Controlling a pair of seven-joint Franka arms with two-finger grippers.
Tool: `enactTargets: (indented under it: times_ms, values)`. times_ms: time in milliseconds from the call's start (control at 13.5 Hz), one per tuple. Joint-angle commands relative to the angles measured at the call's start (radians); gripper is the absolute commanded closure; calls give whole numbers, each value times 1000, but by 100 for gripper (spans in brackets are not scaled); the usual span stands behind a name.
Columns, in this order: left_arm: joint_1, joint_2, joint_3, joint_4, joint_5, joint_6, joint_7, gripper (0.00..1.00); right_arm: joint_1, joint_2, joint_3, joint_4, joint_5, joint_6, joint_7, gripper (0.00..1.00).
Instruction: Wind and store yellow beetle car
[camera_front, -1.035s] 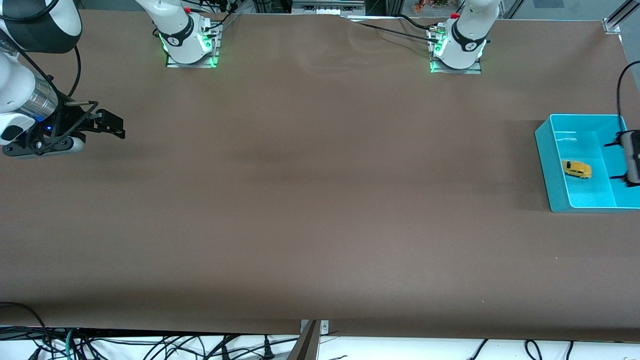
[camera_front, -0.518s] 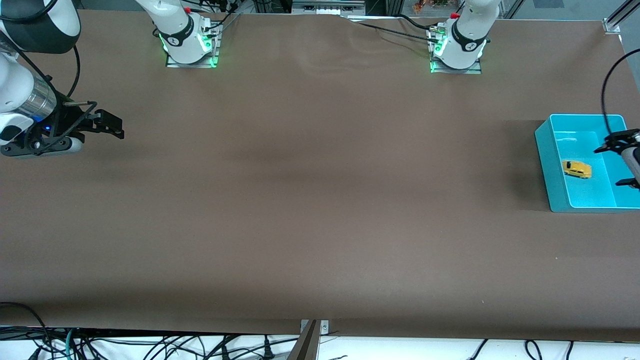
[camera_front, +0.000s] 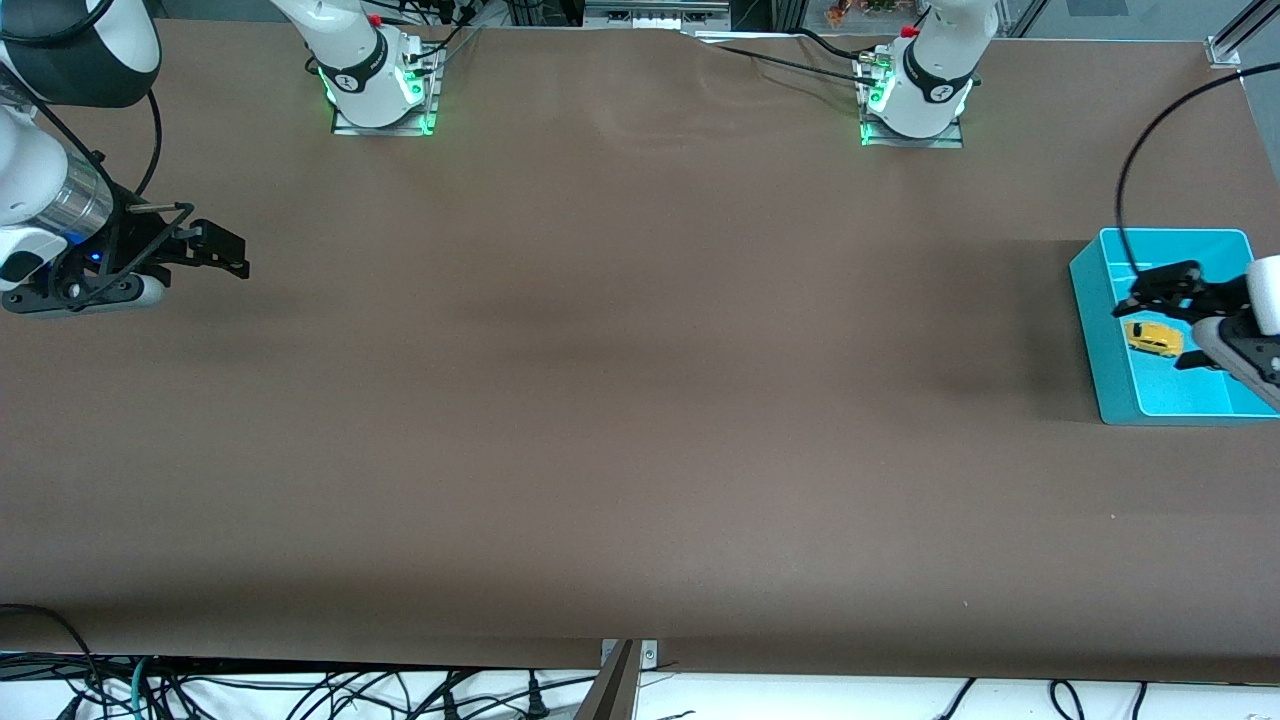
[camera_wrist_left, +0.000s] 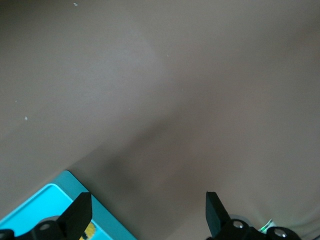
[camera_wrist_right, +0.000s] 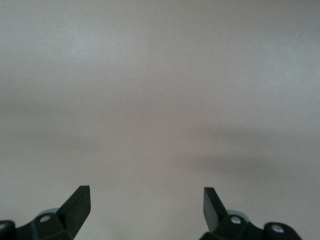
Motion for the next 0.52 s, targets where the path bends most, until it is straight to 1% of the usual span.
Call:
enactTargets:
  times_ms: [0,74,148,222,370,444]
  values:
    - [-167,-111,145,-63,-22,-4,-237,0,-1,12,2,18,11,-1,8,0]
    - [-220,-136,198,-90,-20,27,-359,0,-1,10,2,18,11,-1,8,0]
    - [-279,-180,259,-138,-20,66,-479,0,-1,12,2,18,11,-1,8,0]
    - [-328,-218,306,-190,-19,105,-559,0,-1,12,2,18,11,-1,8,0]
    - [-361,-272,355,-259,-37,116,-565,0,-1,12,2,18,11,-1,8,0]
    - [-367,-301,360,-294,-45,119,-562,0,-1,12,2,18,11,-1,8,0]
